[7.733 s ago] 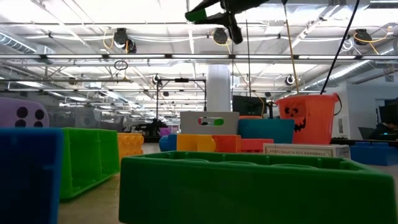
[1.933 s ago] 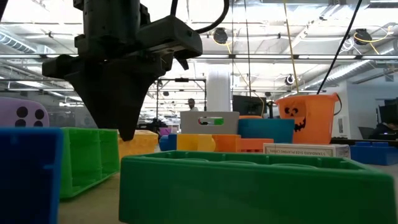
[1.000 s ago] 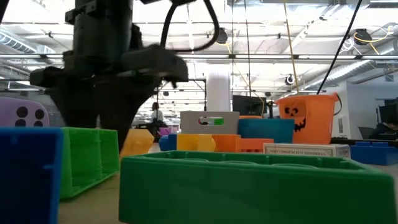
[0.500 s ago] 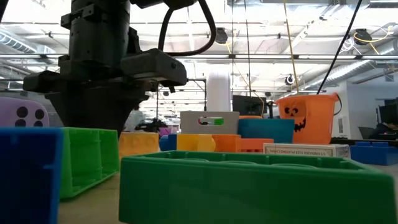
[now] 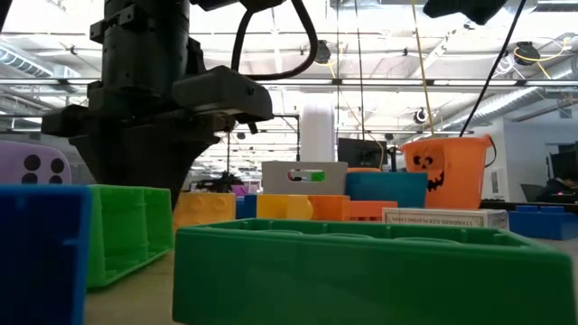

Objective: Pick & Place Toys
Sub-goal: Put the yellow game piece into the gray bin

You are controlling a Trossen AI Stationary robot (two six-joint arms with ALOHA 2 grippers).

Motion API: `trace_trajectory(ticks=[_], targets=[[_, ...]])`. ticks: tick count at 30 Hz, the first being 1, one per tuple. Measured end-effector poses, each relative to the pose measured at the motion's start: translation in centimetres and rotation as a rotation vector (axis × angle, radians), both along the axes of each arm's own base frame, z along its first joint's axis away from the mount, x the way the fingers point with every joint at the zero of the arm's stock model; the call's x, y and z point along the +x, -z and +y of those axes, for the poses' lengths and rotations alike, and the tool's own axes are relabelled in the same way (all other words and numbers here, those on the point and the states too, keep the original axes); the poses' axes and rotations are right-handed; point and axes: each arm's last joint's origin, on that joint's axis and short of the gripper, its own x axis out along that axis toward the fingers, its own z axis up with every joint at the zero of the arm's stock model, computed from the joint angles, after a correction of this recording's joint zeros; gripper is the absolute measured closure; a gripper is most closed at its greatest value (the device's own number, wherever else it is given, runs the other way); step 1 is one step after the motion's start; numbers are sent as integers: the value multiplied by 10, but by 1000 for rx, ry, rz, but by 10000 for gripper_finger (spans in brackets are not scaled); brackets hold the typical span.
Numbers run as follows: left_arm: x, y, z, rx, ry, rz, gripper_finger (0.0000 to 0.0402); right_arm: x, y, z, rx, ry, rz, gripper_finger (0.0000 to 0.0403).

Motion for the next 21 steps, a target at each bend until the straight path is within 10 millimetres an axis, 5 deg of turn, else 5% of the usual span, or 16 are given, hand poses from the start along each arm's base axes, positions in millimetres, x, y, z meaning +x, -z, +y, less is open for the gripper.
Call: trace_trajectory(ticks=[10,21], targets=[[-4,-4,5,-56,185,61,172,-3,-6,-2,14,-27,-21,216],[-3,-25,23,-34,443,17,166,-11,-24,-11,15,-45,-75,216]])
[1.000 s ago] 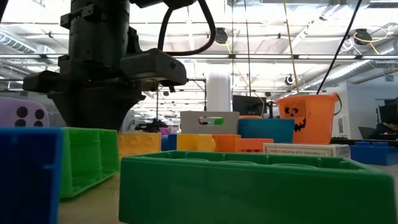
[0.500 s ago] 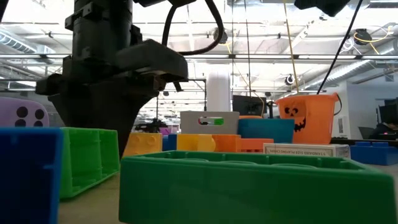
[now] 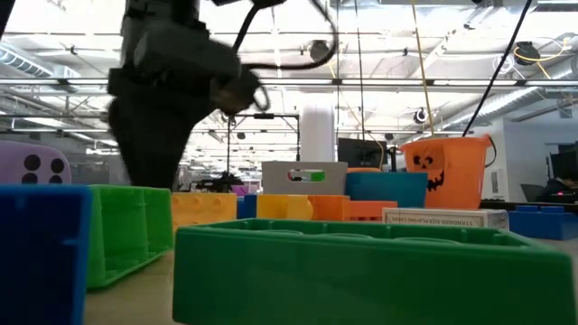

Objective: Pick & Place Toys
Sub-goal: Put the yellow game piece into the gray bin

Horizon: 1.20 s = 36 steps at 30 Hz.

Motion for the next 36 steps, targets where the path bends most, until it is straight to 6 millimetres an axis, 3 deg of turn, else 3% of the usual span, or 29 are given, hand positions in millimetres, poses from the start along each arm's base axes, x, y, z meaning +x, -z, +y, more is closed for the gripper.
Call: trace_trajectory(ticks=[6,29,36], targets=[[8,0,-3,-10,218,-101,178,-1,-1,-2,2,7,2,216],[14,-1,-2,101,469,-176,204,6,0,-13,1,51,10,216],[14,-1,-2,105,515,-176,240,6,0,-13,-5,47,10,216]])
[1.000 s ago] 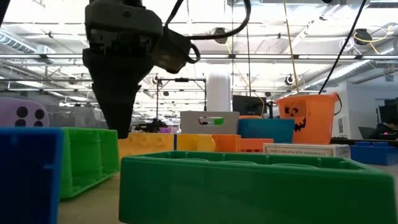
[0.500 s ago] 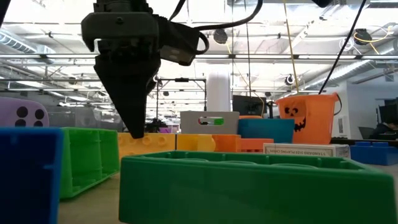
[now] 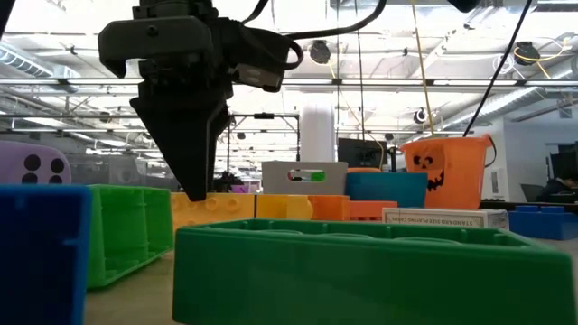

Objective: Pick & Place Toys
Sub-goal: Put the yellow game piece into the gray bin

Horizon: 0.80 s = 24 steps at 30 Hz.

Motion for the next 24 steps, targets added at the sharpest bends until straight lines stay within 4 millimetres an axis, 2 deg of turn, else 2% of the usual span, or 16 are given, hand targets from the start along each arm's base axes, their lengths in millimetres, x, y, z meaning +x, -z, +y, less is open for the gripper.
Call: trace_trajectory(ticks=[13,20,24], targets=[[5,-1,-2,-48,-3,-35,330,0,0,0,-10,-4,-1,216],[4,0,-2,-74,-27,-22,394,0,0,0,-10,-4,-1,216],[4,0,-2,-77,-39,-24,379,0,0,0,-10,-4,-1,216]])
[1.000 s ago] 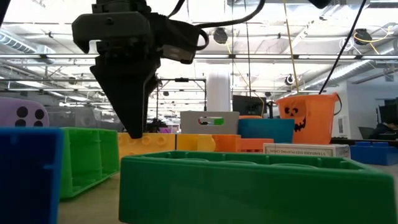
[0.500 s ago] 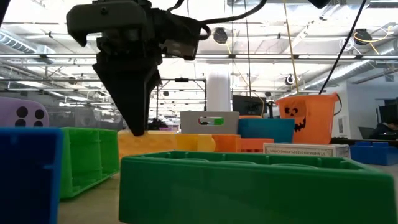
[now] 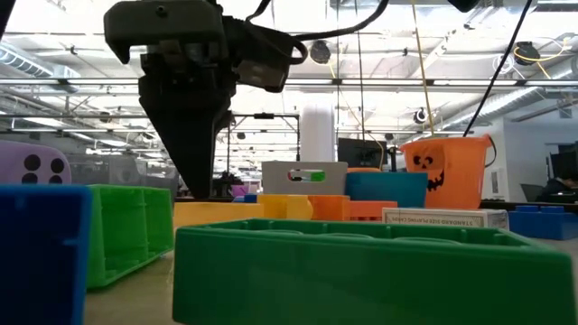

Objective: Pick & Place Toys
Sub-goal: Put the yellow game piece into the gray bin

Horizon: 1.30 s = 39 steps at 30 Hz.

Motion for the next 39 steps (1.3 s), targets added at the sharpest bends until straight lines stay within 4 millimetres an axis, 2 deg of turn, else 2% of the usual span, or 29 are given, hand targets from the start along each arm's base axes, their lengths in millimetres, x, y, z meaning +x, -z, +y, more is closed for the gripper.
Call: trace_trajectory(ticks=[12,18,25,39], targets=[[0,0,0,-3,-18,6,247,0,0,0,0,0,0,216],[0,-2,0,0,8,5,200,0,0,0,-4,-3,0,216],[3,-3,7,24,74,-5,176,0,0,0,-6,-4,0,216],[9,-3,22,93,262,-24,174,-1,2,-1,-14,2,18,216]])
